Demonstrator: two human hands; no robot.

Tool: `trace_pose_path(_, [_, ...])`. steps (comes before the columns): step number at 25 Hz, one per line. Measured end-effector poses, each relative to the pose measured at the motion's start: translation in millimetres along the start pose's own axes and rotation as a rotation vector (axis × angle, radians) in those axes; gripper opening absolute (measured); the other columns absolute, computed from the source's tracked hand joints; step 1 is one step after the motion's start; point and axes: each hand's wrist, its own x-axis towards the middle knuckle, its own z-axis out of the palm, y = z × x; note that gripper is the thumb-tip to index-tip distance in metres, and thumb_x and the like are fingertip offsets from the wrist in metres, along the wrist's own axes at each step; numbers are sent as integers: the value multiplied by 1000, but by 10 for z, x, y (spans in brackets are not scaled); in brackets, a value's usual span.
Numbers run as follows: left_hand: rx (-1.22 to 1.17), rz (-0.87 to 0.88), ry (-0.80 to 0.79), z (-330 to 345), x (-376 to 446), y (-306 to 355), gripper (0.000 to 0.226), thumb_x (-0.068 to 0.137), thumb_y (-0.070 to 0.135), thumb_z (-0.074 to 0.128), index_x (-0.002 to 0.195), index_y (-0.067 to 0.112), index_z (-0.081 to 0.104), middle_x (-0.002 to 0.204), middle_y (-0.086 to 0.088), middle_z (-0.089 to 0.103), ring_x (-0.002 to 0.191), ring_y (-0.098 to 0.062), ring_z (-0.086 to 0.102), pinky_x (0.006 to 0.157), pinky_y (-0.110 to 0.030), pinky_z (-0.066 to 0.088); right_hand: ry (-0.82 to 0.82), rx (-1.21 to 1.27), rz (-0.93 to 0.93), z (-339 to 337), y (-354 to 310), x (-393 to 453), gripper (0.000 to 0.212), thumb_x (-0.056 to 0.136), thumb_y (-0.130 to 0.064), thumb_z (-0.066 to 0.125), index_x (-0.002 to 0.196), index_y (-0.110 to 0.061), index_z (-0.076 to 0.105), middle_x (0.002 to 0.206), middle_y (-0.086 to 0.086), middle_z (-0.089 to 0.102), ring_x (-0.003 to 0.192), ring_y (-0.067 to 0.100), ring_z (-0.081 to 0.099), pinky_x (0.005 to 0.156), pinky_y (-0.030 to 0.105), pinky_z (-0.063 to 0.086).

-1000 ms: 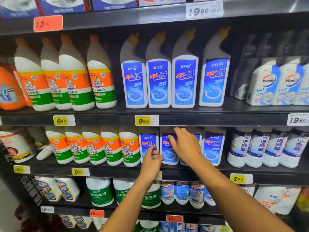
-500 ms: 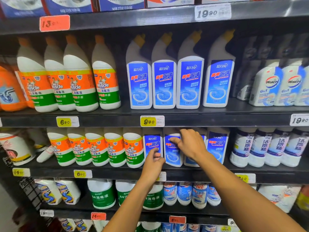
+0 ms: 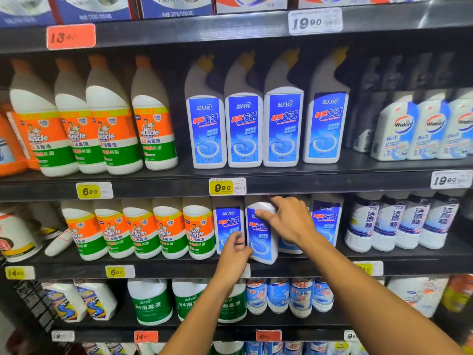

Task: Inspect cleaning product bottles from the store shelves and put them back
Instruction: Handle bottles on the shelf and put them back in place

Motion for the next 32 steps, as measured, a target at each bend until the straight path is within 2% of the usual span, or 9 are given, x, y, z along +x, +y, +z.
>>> trace_pose_path(4, [-95,-4,-124,-68,-61,-78,67,83,5,74,141,13,40,135,-3,54,124,-18,54,101,-32,48,-11,224,52,-35,7,-116,46,78,-62,66,100,-23,71,90,0,75,84,22,68,69,34,51])
trace_pose_path(7, [-242,-71,-310,-149,-217,-215,61,76,18,82,129,15,53,123,-6,69,109,-22,69,84,-33,58,-125,570,182,20,9,-325,16,74,-55,74,89,-58,68,85,-23,74,78,1,71,70,29,56])
trace_pose_path(10, [-274,-107,-435,-264,-391,-334,62,73,21,83,128,13,56,121,-10,71,109,-26,69,82,-33,56,-149,806,285,70,14,-546,17,77,-41,82,80,-53,71,85,-16,76,78,9,75,73,32,61])
trace_pose_path(13, [-299,-105,-554,-314,-575,-436,62,74,24,84,129,10,58,125,-14,68,114,-30,66,88,-34,54,-127,980,313,27,-58,-759,12,72,-38,80,79,-46,75,88,-9,77,81,13,75,62,22,59])
trace_pose_path(18, [-312,-65,-503,-232,-946,-489,60,71,24,86,124,10,63,123,-15,69,112,-33,67,85,-36,56,-127,1062,282,-95,-89,-1105,14,80,-32,78,91,-36,69,89,-10,75,85,13,75,61,19,57])
trace_pose_path(22, [-340,5,-429,-103,-1244,-407,63,66,21,87,123,9,62,121,-17,69,111,-36,67,90,-44,55,-176,1199,281,-310,-89,-1289,35,80,-42,73,109,-28,61,100,-4,75,91,16,75,65,23,58])
trace_pose_path(25, [-352,93,-336,80,-1487,-247,64,63,20,85,121,8,63,118,-17,71,107,-33,68,86,-41,56,-277,1352,245,-563,-40,-1476,40,82,-42,71,117,-25,60,104,0,76,95,18,74,70,25,58])
trace_pose_path(27, [-371,130,-286,235,-1667,-129,65,60,20,86,120,10,64,116,-16,72,106,-31,69,84,-38,57,-389,1365,178,-772,-4,-1639,43,82,-32,73,122,-23,59,109,3,75,100,20,73,74,27,58])
trace_pose_path(32, [-338,267,-220,611,-2030,156,51,59,22,87,108,27,72,110,-5,75,101,-20,72,77,-25,57,-348,1324,29,-1291,85,-1877,45,80,-19,70,124,-19,59,111,3,75,103,20,71,83,31,58])
